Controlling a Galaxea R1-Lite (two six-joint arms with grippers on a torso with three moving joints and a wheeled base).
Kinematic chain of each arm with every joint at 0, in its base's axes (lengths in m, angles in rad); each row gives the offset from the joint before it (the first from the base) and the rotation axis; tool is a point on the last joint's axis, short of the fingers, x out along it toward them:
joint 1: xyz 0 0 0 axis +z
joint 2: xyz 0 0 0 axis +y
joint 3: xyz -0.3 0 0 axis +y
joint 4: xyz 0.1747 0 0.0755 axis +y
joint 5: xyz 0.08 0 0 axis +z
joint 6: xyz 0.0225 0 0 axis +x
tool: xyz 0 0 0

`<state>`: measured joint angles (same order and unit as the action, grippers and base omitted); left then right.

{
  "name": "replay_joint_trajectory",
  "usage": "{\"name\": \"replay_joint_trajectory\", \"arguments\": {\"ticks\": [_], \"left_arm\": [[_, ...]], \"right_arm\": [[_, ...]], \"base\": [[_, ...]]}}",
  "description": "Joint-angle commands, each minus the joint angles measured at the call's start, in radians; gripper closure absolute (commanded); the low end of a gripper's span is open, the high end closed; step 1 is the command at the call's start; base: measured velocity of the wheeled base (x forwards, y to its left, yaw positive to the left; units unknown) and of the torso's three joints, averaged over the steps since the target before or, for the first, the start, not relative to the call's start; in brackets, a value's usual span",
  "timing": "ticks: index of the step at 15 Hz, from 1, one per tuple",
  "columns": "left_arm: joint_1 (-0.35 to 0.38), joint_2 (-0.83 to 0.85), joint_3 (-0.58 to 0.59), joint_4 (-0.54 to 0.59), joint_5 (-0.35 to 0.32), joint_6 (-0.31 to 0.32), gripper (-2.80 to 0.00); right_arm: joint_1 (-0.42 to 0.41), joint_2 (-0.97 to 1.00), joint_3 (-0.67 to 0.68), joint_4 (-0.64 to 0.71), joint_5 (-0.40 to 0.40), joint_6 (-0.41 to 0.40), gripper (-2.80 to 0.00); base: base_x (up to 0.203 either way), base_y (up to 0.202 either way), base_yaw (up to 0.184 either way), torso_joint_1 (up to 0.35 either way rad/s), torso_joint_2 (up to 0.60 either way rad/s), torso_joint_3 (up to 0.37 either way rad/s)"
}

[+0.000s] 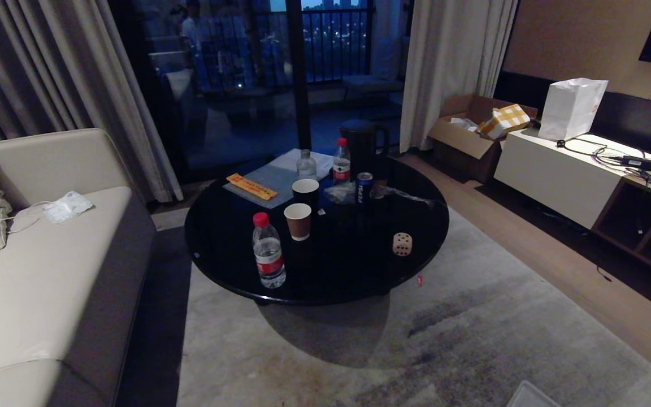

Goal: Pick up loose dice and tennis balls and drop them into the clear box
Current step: Pick up toys out of the box

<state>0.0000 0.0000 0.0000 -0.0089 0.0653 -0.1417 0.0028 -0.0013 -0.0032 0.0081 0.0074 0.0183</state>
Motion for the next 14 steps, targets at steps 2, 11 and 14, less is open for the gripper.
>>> {"name": "replay_joint_trajectory", "arguments": {"ticks": [2, 11, 14], "left_arm": [[0.000, 0.002, 0.000, 0.000, 0.001, -0.001, 0.00], [0.000, 0.002, 0.000, 0.000, 0.001, -0.001, 0.00], [0.000, 0.002, 0.000, 0.000, 0.002, -0.001, 0.00]], "right_arm": [[0.000, 0.001, 0.000, 0.000, 0.000, 0.000, 0.00], [0.000, 0.001, 0.000, 0.000, 0.000, 0.000, 0.00], [0.000, 0.001, 0.000, 0.000, 0.000, 0.000, 0.00]], "base": [[0.174, 0.000, 0.001, -0.001, 0.00, 0.000], [0.186, 0.000, -0.001, 0.002, 0.00, 0.003], [0.181, 0.000, -0.003, 0.000, 0.00, 0.002]]}}
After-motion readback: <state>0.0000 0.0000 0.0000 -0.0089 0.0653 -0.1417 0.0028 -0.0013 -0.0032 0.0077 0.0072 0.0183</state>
